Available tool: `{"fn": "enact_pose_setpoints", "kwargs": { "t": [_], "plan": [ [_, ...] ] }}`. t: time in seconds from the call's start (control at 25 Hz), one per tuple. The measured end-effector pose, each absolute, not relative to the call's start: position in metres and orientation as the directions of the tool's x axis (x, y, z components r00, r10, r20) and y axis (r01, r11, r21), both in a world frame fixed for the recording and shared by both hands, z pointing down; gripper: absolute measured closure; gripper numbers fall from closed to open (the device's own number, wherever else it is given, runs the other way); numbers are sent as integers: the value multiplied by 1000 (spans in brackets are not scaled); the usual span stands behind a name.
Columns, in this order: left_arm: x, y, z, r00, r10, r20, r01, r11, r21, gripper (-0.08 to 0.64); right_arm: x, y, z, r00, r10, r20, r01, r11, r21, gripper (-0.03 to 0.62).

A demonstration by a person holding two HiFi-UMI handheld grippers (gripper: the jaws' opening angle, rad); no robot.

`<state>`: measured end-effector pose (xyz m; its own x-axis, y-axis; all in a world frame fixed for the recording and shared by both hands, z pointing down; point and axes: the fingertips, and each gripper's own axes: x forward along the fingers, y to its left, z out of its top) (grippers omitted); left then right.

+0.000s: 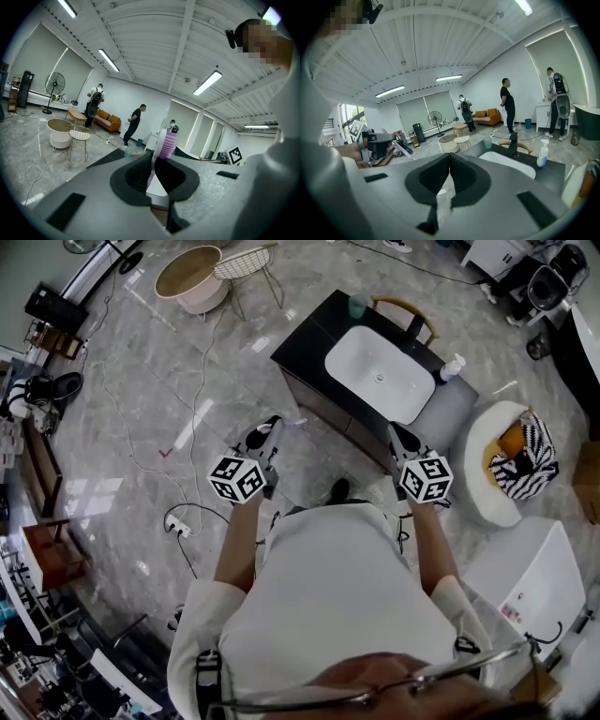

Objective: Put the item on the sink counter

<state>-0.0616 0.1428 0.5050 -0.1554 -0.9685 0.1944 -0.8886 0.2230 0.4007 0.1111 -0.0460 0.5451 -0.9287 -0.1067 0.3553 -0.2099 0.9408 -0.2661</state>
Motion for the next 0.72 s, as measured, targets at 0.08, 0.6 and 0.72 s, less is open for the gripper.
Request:
{"fn": "enact_pose_setpoints", "kwargs": {
  "t": [0.08,0.6,0.72],
  "plan": [
    [-61,131,504,-161,-967,196,-890,228,394,532,111,-57,548,-929,-98,356,-204,941,-272,586],
    [-68,87,507,-158,-962,221,-894,234,381,532,115,-106,552,-931,-126,342,-236,923,-302,586],
    [-76,84,513,-159,-961,227,-885,241,398,532,113,-110,557,-927,-134,351,-248,919,-306,586]
  ]
}}
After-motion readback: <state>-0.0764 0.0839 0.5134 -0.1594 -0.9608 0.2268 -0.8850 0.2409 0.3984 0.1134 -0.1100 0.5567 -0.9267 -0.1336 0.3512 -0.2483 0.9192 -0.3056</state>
